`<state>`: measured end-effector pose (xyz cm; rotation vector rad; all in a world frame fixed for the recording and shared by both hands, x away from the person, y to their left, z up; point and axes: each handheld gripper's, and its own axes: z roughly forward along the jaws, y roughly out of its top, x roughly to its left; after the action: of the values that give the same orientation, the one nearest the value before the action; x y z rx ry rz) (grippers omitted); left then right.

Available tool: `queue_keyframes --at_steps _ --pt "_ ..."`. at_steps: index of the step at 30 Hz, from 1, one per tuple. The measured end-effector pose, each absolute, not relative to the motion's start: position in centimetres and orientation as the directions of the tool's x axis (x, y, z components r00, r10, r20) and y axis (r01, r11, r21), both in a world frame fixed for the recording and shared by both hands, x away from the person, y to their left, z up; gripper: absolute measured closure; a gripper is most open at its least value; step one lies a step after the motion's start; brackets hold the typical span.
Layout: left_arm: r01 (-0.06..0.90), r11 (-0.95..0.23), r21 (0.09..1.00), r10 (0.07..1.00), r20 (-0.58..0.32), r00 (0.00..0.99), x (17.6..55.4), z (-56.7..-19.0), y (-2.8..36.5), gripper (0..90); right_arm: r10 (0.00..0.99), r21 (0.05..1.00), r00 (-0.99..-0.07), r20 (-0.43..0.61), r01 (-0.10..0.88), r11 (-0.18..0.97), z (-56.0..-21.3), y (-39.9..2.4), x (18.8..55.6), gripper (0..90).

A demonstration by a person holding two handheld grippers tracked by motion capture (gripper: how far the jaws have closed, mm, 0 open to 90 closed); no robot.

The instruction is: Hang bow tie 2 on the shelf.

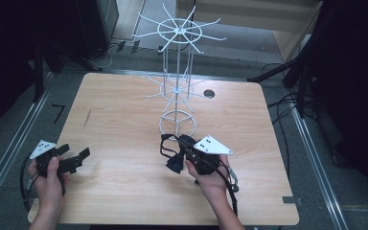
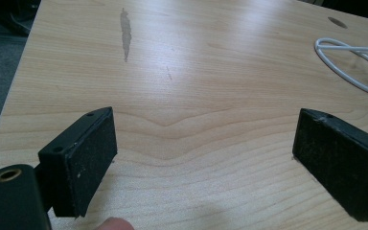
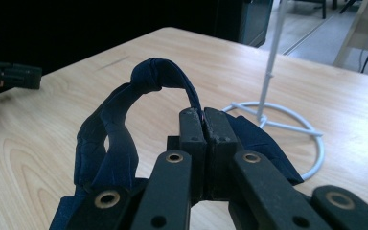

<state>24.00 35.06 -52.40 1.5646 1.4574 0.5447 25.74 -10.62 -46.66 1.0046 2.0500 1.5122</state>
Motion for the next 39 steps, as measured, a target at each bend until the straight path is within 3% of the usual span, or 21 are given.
queue_keyframes --at_steps 39 --pt "0.548 0.101 0.831 0.946 -0.251 0.207 24.0 -52.4 35.1 8.4 0.802 0.981 -0.591 0.084 0.189 0.036 -43.0 -14.5 25.2 88.5"
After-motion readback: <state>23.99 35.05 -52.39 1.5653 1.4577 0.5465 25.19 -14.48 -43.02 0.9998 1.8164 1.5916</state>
